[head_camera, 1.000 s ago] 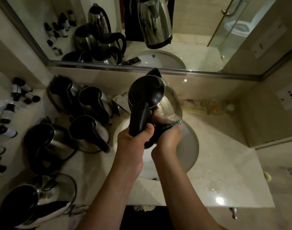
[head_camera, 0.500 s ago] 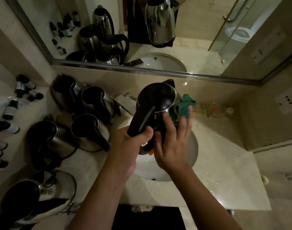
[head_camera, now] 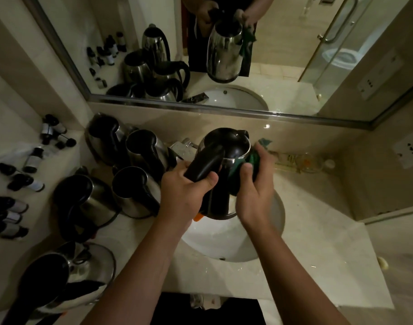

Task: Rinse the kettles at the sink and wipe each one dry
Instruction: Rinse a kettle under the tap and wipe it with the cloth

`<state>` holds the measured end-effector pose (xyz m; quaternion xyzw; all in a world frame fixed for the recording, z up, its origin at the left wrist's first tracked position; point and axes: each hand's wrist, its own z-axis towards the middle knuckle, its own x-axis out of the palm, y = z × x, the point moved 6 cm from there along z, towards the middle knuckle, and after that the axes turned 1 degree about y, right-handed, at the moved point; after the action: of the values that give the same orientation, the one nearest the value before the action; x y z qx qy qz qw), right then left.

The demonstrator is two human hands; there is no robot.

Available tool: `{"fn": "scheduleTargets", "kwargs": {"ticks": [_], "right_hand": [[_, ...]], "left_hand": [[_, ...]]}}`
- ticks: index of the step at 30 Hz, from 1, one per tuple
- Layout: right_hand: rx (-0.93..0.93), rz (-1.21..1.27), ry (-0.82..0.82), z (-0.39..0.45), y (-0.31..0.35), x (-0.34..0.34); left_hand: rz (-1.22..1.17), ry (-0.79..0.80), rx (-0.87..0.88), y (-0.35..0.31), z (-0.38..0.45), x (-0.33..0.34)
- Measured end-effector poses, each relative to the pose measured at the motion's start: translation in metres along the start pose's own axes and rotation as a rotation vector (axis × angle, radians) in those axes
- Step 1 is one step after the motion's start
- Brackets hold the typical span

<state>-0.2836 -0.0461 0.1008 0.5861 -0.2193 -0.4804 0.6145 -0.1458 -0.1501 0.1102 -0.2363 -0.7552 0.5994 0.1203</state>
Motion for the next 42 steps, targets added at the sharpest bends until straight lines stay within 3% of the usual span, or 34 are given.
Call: {"fn": "scheduleTargets", "kwargs": {"ticks": [7, 11, 15, 17, 20, 22, 25, 27, 29, 32, 36, 42], "right_hand": [[-0.407, -0.297, 0.084, -0.006, 0.020, 0.012], [-0.219, -0.068, 0.046, 0.041, 0.050, -0.004], [-0.680, -0.402, 0.224, 0.041, 0.112, 0.013], [-0.788, -0.453, 0.268, 0.048, 0.118, 0.015], [-0.566, -0.274, 0.208, 0.063, 0.103, 0.004], [-0.475, -0.282, 0.114, 0.050, 0.095, 0.006], [-0.767, -0.485, 0.109, 0.010, 0.096, 0.022], [-0.916, -0.472, 0.122, -0.002, 0.085, 0.022], [-0.815, -0.358, 0.092, -0.002, 0.064, 0.013], [-0.273, -0.002, 0.020, 0.005, 0.039, -0.003], [0.323, 0.677, 0.264, 0.057, 0.029, -0.009], [0.265, 0.687, 1.060, 0.110, 0.111, 0.020]], "left_hand": [[0.047, -0.008, 0.107, -0.014, -0.003, -0.017], [0.134, 0.027, 0.164, -0.038, -0.003, -0.023], [0.115, 0.043, 0.210, -0.055, -0.006, -0.021], [0.086, 0.039, 0.224, -0.058, -0.007, -0.021], [0.086, 0.024, 0.251, -0.059, -0.008, -0.023], [0.095, 0.019, 0.266, -0.060, -0.008, -0.024], [0.078, 0.018, 0.253, -0.052, -0.006, -0.024], [0.059, 0.031, 0.245, -0.045, -0.007, -0.027], [0.033, 0.061, 0.263, -0.043, -0.010, -0.030], [0.043, 0.126, 0.315, -0.048, -0.010, -0.039], [0.056, 0.268, 0.376, -0.065, 0.000, -0.047], [-0.032, 0.428, 0.415, -0.081, 0.014, -0.043]]}}
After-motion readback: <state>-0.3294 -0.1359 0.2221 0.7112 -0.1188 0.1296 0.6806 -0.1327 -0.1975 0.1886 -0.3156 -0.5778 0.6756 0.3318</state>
